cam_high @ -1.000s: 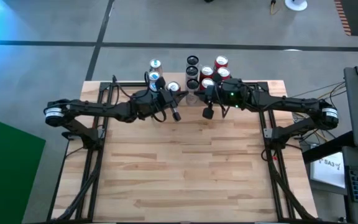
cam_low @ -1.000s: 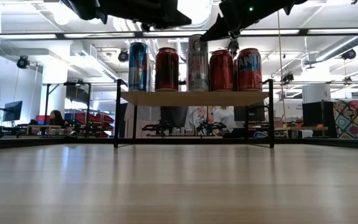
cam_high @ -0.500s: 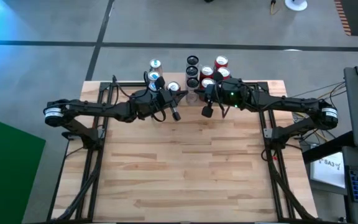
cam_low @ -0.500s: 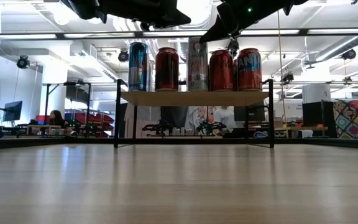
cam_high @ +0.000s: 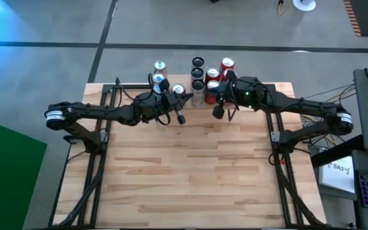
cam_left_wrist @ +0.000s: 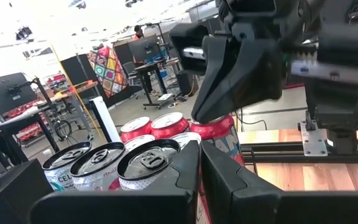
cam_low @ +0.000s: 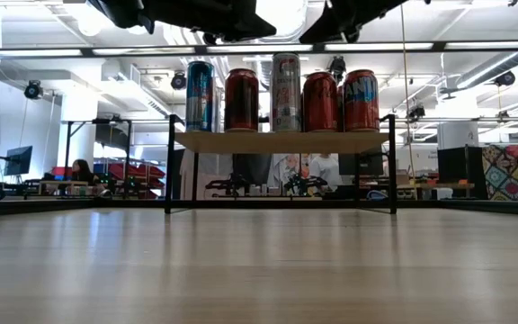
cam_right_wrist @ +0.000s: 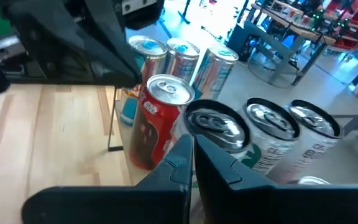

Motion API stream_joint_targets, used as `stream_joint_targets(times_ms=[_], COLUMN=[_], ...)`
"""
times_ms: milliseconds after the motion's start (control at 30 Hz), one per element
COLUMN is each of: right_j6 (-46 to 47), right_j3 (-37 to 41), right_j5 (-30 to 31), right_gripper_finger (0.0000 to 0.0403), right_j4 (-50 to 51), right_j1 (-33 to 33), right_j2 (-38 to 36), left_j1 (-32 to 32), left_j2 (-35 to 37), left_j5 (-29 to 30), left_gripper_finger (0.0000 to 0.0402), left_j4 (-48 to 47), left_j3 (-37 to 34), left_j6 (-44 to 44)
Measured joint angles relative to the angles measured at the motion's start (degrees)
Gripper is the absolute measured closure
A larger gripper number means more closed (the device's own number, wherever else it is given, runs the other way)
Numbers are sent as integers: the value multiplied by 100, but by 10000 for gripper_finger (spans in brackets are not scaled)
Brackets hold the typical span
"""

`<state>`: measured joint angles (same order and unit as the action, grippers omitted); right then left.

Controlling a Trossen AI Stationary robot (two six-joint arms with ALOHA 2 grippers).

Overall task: Place canned beverage on shelf
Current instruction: Return to Home position

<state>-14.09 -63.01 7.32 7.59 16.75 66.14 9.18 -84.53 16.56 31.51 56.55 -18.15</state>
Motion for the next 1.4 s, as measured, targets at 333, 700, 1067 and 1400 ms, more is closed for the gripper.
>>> stream_joint_targets(times_ms=[333, 700, 1067, 1400], right_j6=[597, 668, 299, -113], right_j3=[-665, -1196, -1433, -988], right_j5=[575, 832, 837, 683], right_gripper_finger=[394, 394, 394, 394], right_j4=[1075, 1950, 2388, 2340], right_j1=[15, 15, 15, 15], right_j2=[-41, -41, -130, -677], left_j1=[-35, -133, -133, -133], left_j2=[235, 979, 2029, 2724], left_j5=[-63, -109, -109, -165], left_gripper_finger=[402, 402, 402, 402], left_j4=[-153, -1051, -2544, -2955], left_j3=[0, 0, 0, -338], left_j6=[-2, -254, -242, -100])
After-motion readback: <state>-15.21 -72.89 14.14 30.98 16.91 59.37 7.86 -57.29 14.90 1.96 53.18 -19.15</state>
